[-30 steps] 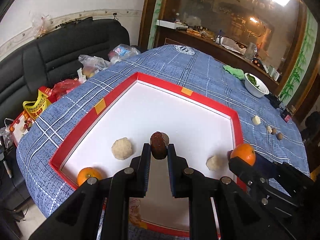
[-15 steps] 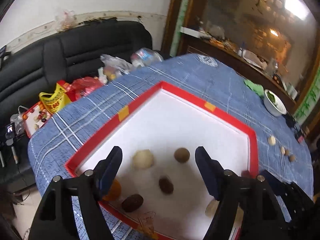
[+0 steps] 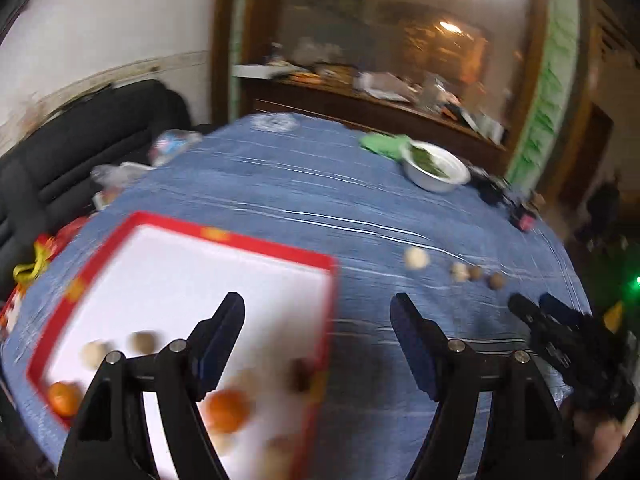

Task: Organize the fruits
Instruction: 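Move both open tools back toward the remaining foods, then grasp a brown kiwi with the right tool while the left tool grasps a rough beige ball, then carry the kiwi and the beige ball over the tray, then open both tools to drop the kiwi and the beige ball into the tray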

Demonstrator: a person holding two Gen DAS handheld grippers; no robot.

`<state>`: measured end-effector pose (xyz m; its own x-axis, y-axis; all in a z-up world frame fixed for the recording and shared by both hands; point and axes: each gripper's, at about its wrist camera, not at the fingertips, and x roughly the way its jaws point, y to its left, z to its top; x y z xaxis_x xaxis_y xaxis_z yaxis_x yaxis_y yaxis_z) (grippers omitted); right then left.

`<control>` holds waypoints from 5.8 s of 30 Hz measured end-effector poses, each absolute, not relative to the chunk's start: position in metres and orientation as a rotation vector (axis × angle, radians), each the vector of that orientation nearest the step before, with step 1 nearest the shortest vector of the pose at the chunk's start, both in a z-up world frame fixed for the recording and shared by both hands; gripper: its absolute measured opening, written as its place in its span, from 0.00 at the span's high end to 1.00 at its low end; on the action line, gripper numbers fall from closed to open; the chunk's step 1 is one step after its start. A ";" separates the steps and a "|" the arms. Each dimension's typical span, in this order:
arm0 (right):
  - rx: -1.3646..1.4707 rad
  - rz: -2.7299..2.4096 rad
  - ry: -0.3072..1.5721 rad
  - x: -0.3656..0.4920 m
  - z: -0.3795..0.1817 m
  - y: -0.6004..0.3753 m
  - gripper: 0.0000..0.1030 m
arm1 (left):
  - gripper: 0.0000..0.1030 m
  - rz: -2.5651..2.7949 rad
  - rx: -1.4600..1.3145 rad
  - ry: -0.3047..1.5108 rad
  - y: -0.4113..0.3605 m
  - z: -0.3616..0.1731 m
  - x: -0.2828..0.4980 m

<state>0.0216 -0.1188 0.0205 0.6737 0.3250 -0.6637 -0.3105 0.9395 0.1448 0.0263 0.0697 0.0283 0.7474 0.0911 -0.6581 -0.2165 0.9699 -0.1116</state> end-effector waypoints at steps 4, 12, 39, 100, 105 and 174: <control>0.033 0.212 0.826 0.076 -0.008 -0.177 0.47 | 0.27 0.135 -0.150 0.774 0.039 0.011 0.071; -0.055 0.249 0.891 0.139 -0.034 -0.170 0.57 | 0.29 0.157 -0.124 0.858 0.020 -0.021 0.118; 0.059 0.313 0.937 0.151 -0.051 -0.192 0.75 | 0.73 0.085 -0.130 0.898 0.000 -0.040 0.162; -0.052 0.484 0.734 -0.073 0.042 -0.102 0.74 | 0.73 0.110 -0.231 0.753 0.093 0.018 -0.057; -0.063 0.524 0.715 -0.072 0.051 -0.085 0.74 | 0.73 0.161 -0.242 0.744 0.112 0.021 -0.057; -0.124 0.626 0.905 0.027 -0.009 0.065 0.51 | 0.32 0.555 -0.334 0.748 0.209 0.000 -0.016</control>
<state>0.0273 0.0646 -0.0089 0.4543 0.4549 -0.7660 -0.5561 0.8165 0.1551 -0.0164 0.2088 0.0001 0.6004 0.3536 -0.7173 -0.5835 0.8070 -0.0906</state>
